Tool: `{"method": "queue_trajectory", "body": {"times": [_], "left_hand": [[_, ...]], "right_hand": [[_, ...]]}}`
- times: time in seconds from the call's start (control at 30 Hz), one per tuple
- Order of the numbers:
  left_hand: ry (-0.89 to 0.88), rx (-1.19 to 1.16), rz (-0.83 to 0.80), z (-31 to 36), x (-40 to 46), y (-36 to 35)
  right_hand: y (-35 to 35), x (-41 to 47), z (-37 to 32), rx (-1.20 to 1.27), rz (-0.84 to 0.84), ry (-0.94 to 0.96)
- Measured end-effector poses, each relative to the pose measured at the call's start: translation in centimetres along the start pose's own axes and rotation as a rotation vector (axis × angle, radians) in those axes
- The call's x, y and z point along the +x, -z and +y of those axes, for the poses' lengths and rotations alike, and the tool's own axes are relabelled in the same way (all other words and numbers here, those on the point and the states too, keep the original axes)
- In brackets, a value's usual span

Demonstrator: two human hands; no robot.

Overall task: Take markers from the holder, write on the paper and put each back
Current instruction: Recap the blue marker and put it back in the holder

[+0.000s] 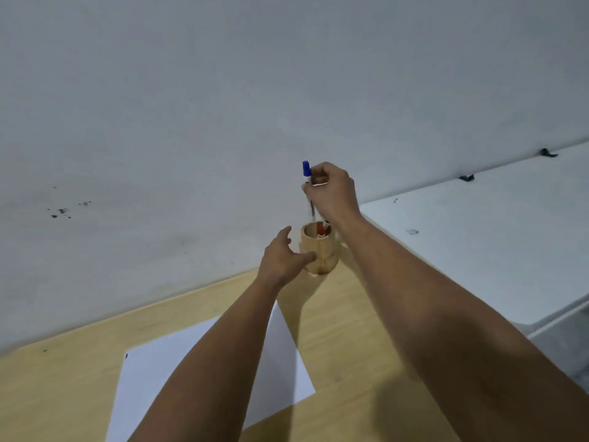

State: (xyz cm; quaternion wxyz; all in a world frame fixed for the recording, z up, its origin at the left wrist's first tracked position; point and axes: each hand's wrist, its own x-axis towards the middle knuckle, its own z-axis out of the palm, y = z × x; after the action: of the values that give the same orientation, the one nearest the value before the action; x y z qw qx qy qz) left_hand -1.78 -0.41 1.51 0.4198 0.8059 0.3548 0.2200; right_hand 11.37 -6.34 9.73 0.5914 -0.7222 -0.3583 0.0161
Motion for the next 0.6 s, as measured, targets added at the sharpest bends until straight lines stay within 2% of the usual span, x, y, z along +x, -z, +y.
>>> {"method": "queue_trajectory", "body": {"times": [0.23,0.4,0.6], "left_hand": [[-0.025,0.051,0.058,-1.2,2.6,-4.1],[-0.044,0.064,0.156,-1.6,2.5,-5.1],[-0.014,0.026,0.116,-1.0,1.9,-4.7]], "right_hand": [[-1.2,-0.4,3.8,-0.245,-0.102,-0.037],[-1.0,-2.3,5.6,-0.473,-0.126,0.006],[-0.2,-3.7,6.4,-0.62,-0.128,-0.109]]}}
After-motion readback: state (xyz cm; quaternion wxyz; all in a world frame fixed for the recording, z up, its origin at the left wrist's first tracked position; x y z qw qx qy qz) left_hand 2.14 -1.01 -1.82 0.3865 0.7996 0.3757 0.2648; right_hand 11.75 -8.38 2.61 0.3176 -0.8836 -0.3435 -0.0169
